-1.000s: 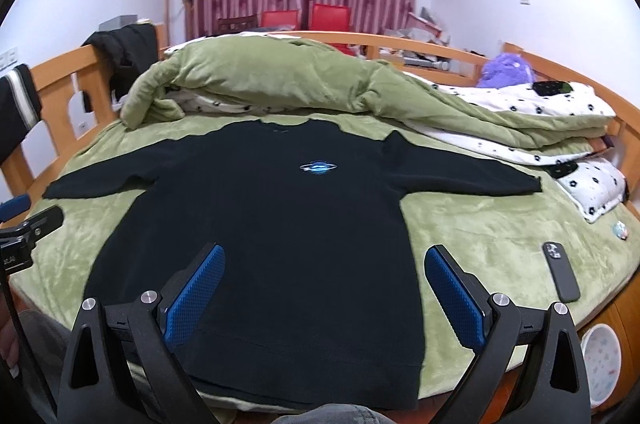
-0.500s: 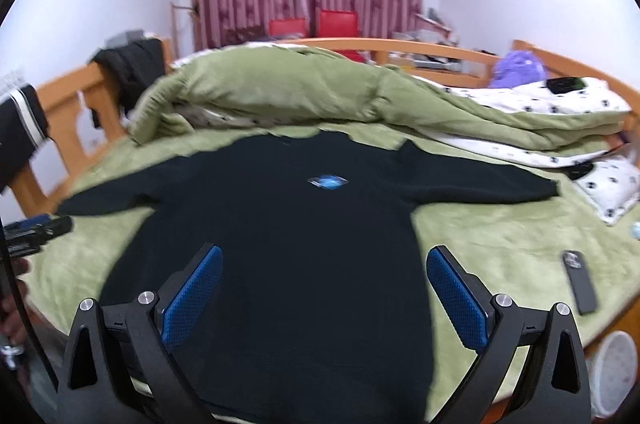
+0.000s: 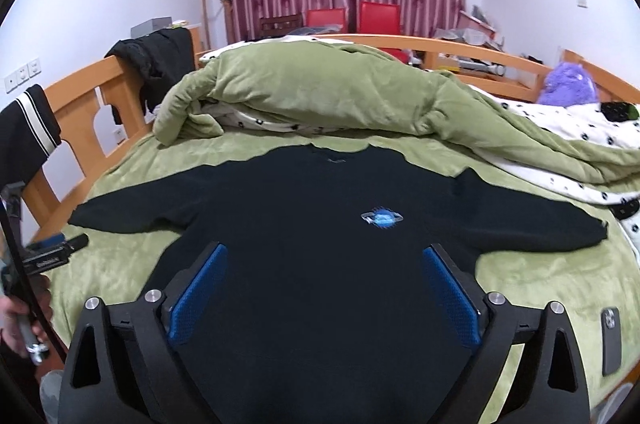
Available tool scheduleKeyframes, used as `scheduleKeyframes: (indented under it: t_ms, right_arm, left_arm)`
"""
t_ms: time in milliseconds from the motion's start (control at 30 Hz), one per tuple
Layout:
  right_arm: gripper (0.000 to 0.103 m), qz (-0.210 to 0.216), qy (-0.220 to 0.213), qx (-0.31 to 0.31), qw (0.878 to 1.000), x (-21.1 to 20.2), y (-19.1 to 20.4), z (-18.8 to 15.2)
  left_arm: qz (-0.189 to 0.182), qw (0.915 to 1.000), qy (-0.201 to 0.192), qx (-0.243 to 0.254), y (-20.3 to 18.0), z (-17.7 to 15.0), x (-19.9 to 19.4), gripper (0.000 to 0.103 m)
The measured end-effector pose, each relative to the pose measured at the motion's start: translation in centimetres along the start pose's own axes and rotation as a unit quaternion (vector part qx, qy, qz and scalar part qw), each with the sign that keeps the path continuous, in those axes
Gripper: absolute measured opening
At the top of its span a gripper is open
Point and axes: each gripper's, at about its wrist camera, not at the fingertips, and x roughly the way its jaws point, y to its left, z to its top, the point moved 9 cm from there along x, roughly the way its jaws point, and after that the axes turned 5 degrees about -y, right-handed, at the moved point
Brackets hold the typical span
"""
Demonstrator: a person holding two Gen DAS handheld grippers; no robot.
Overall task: Fold small clothes
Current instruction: 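Move the left gripper to the sweatshirt sleeve cuff and grasp it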
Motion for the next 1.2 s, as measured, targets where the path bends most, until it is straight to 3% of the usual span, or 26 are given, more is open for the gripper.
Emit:
scheduleKeyframes:
  t_ms: [167,300,467,567,700,833,1000,1033,1133,1200]
  right_arm:
    - [0.09,-0.005,-0.007,-0.026,1.0,2.9,0.7,1.3]
    - [0.088,-0.007,-0.006,-0.027,1.0,5.8,0.4,-0.5]
    - [0.074,-0.004,0.072,-0.031,0.997,10.0,0.0,-4.1]
    - [0.074,-0.012,0.051,-0.03,0.998,10.1,-0.2,-3.6]
    - [0.074,-0.016,0.042,-0.031,0.999,10.2,-0.8,-3.3]
    - [0.074,-0.016,0.056,-0.024,0.998,11.2,-1.1,-3.7]
    - [0.074,-0.015,0.067,-0.021,0.997,12.1,-1.2,-3.9]
    - [0.074,-0.015,0.066,-0.018,0.998,12.1,-1.3,-3.9]
    - [0.074,-0.011,0.066,-0.013,0.998,12.0,-1.0,-3.8]
    - [0.074,-0.01,0.065,-0.015,0.998,12.0,-0.9,-3.9]
  left_arm:
    - [-0.014,0.9989,0.032,-0.031,1.4,-0.7,4.6,0.095]
    - [-0.015,0.9982,0.04,-0.042,2.0,-1.2,7.6,0.093]
    - [-0.012,0.9972,0.044,-0.06,2.8,-1.5,11.9,0.09]
    - [-0.017,0.9957,0.041,-0.081,3.2,-1.0,13.8,0.09]
    - [-0.032,0.9888,0.042,-0.139,4.2,-0.2,16.3,0.09]
    - [-0.053,0.9729,0.058,-0.218,5.3,-0.5,18.7,0.089]
    - [-0.056,0.9645,0.045,-0.254,6.1,0.3,20.1,0.088]
    - [-0.05,0.9652,0.045,-0.253,6.1,0.6,20.5,0.085]
    - [-0.026,0.9722,0.045,-0.228,5.8,1.3,21.2,0.062]
    - [-0.014,0.9769,0.045,-0.209,5.4,1.7,21.3,0.028]
